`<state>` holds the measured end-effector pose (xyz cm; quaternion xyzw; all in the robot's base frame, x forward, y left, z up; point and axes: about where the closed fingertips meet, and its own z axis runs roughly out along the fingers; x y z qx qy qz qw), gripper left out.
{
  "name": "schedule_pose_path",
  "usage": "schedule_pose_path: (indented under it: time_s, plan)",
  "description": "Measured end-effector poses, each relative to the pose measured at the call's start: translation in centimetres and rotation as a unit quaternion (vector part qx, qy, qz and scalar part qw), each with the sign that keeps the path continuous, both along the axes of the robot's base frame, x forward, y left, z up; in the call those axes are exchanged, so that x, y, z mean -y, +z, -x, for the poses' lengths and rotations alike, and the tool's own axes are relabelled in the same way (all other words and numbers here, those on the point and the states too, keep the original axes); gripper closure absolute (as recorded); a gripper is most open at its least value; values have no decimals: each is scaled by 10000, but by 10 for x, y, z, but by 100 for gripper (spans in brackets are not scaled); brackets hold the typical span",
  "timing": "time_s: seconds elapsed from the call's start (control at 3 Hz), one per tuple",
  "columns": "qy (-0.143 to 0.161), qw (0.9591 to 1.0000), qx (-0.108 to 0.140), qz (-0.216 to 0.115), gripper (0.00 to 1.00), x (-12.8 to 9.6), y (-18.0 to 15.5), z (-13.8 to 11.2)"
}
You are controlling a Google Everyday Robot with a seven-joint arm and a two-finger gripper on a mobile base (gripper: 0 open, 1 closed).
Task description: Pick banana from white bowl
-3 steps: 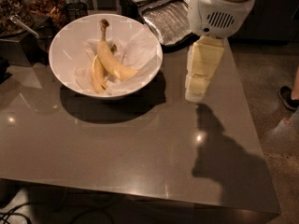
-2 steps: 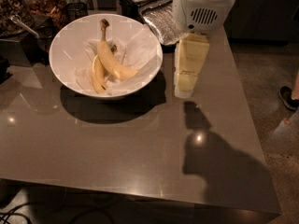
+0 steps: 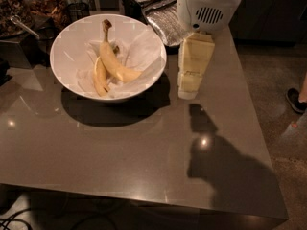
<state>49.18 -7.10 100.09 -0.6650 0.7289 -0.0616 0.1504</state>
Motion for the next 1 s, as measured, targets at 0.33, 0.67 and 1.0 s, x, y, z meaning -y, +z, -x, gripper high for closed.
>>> schedule_pose_path:
  time_s: [0.33, 0.67, 1.0]
  plan:
    - [71, 9997, -151, -153, 0, -34, 2, -23]
    - [110, 9987, -306, -400, 0, -81, 4, -63]
    - [435, 9971, -272, -561, 0, -107, 6, -74]
